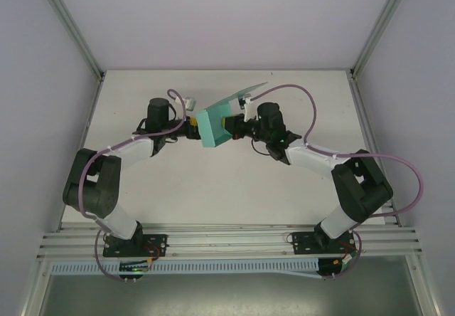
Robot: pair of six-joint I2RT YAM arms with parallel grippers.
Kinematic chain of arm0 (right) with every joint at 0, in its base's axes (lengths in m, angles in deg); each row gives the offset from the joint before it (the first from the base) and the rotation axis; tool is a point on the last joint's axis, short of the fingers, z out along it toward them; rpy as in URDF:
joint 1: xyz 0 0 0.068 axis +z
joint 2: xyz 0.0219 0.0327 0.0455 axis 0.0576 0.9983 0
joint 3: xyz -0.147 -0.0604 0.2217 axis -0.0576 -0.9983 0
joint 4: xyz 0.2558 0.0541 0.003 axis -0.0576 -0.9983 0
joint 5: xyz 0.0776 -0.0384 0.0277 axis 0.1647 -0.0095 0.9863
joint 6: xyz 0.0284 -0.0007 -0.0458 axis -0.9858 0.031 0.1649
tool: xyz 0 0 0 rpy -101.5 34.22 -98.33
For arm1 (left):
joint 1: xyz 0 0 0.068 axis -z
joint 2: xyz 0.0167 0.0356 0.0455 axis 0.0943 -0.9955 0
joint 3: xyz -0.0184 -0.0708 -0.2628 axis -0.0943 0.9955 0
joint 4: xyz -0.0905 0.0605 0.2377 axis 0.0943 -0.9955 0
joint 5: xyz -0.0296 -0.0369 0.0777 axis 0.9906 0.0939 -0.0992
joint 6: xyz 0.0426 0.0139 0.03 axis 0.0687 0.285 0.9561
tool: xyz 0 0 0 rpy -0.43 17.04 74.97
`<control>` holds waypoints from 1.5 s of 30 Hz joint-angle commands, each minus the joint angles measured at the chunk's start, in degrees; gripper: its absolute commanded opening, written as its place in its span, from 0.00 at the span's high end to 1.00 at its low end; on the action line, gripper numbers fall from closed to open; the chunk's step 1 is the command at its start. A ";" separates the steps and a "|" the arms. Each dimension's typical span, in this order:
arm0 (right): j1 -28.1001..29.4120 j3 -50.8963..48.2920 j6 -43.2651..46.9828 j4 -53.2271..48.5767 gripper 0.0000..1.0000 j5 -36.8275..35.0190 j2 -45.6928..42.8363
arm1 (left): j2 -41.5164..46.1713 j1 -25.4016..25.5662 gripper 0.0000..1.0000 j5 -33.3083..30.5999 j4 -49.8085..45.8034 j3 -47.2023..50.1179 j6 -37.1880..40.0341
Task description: Assemble paper box
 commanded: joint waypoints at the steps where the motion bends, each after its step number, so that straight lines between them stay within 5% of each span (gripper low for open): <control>1: 4.18 3.84 7.63 -9.59 1.00 -5.79 1.81 | 0.98 1.85 0.02 5.34 2.45 -3.66 4.31; 6: 8.72 7.32 12.58 -18.53 1.00 -20.74 2.50 | 2.03 3.03 0.02 6.83 0.84 -6.28 8.35; 11: 10.53 10.22 1.65 -19.26 1.00 -32.21 4.63 | 2.15 4.71 0.02 6.51 -0.51 -8.14 11.64; 19: 11.34 11.85 4.55 -17.82 1.00 -27.77 5.79 | 0.88 5.20 0.02 6.28 -1.62 -8.92 11.87; 28: 3.88 1.06 0.08 -4.31 0.97 -3.64 -2.83 | 2.56 5.20 0.02 -3.42 -2.86 -5.23 11.12; 32: 2.52 0.53 -0.58 -8.25 0.97 -5.43 -4.94 | 3.31 5.15 0.01 -15.63 -7.34 -4.81 9.24; 45: 1.29 6.56 -1.37 -35.35 0.97 -29.56 -0.84 | 11.62 4.05 0.01 -65.19 -35.29 -3.38 3.58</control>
